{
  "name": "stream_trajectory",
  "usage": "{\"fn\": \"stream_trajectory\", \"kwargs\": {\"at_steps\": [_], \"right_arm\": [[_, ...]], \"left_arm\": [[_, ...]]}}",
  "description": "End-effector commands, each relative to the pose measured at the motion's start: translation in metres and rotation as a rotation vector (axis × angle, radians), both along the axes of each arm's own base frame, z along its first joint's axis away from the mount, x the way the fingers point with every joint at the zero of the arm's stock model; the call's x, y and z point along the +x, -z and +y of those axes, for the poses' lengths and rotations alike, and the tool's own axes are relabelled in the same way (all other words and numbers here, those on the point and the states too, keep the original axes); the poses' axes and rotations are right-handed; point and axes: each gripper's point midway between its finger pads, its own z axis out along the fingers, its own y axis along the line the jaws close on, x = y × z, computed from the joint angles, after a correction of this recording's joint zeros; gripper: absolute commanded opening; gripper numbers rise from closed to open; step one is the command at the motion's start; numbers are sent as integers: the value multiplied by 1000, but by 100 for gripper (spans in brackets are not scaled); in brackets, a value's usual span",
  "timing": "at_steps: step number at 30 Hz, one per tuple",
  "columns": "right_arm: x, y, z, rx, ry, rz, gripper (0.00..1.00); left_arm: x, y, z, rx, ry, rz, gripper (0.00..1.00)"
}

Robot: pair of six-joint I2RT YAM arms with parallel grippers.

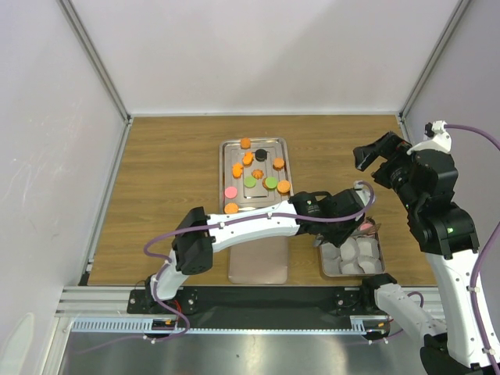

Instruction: Pack the cookies

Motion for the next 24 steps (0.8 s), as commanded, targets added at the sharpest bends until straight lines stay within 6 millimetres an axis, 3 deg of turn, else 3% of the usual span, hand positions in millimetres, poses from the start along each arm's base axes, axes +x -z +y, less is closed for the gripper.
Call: {"fn": "stream_trajectory", "kwargs": {"at_steps": [1, 24], "right_arm": [[-2, -14, 2, 4, -16, -37, 100], [-4, -6, 11, 20, -59, -26, 100]], "left_arm": [[7, -29, -20, -93, 17, -46, 42], [16, -19, -21, -68, -15, -76, 48]]}}
